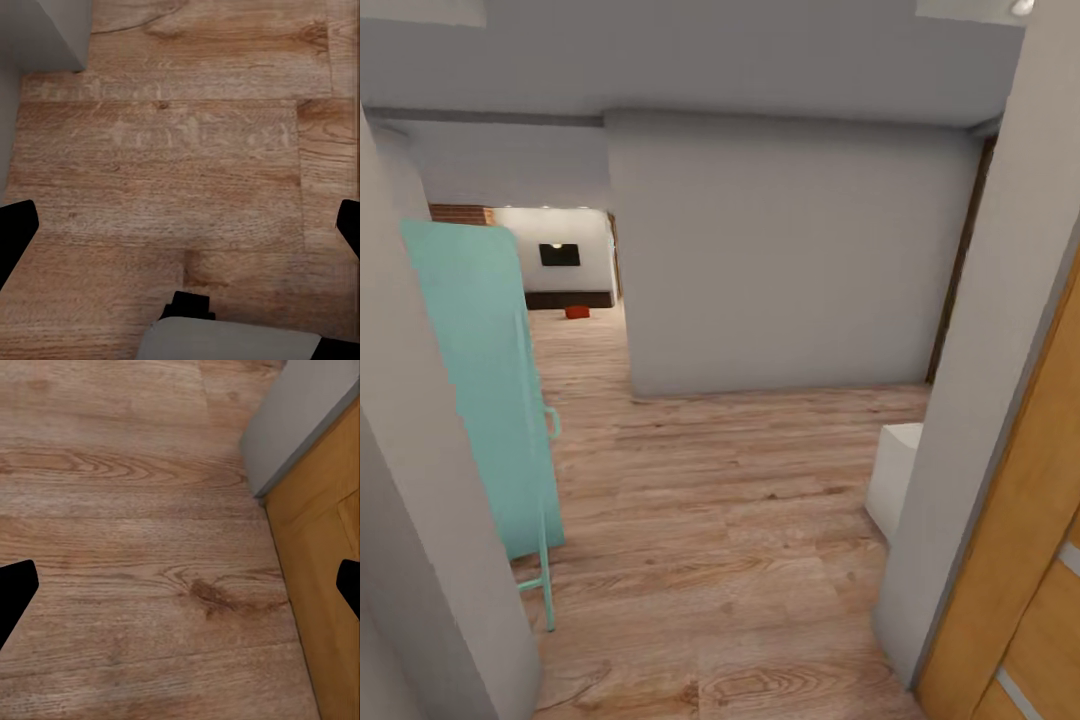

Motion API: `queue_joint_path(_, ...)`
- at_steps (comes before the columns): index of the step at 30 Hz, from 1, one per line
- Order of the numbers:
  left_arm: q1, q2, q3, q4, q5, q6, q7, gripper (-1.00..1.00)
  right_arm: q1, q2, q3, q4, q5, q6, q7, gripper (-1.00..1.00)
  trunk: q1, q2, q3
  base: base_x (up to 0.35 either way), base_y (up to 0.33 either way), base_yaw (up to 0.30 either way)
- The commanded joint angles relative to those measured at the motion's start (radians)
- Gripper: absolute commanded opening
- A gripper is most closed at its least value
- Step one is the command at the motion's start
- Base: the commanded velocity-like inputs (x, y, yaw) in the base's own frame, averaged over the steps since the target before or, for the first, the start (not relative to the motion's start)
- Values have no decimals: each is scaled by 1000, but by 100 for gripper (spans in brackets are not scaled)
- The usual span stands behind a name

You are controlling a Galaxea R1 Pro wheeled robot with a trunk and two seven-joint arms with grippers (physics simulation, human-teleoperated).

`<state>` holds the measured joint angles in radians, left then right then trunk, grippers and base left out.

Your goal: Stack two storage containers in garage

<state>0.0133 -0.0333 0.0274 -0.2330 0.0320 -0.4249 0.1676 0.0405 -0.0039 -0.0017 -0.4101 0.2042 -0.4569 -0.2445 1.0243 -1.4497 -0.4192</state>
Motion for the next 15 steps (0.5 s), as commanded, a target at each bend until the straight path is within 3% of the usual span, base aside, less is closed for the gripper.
queue_joint_path(1, 1, 0, 3, -2, 3, -2, 0, 100, 0, 0, 0, -1, 11, 1, -7, 100, 1, 0, -1, 325, -84, 0)
queue_joint_path(6, 1, 0, 3, -2, 3, -2, 0, 100, 0, 0, 0, -1, 11, 1, -7, 100, 1, 0, -1, 325, -84, 82)
queue_joint_path(15, 1, 0, 3, -2, 3, -2, 0, 100, 0, 0, 0, -1, 11, 1, -7, 100, 1, 0, -1, 325, -83, 272)
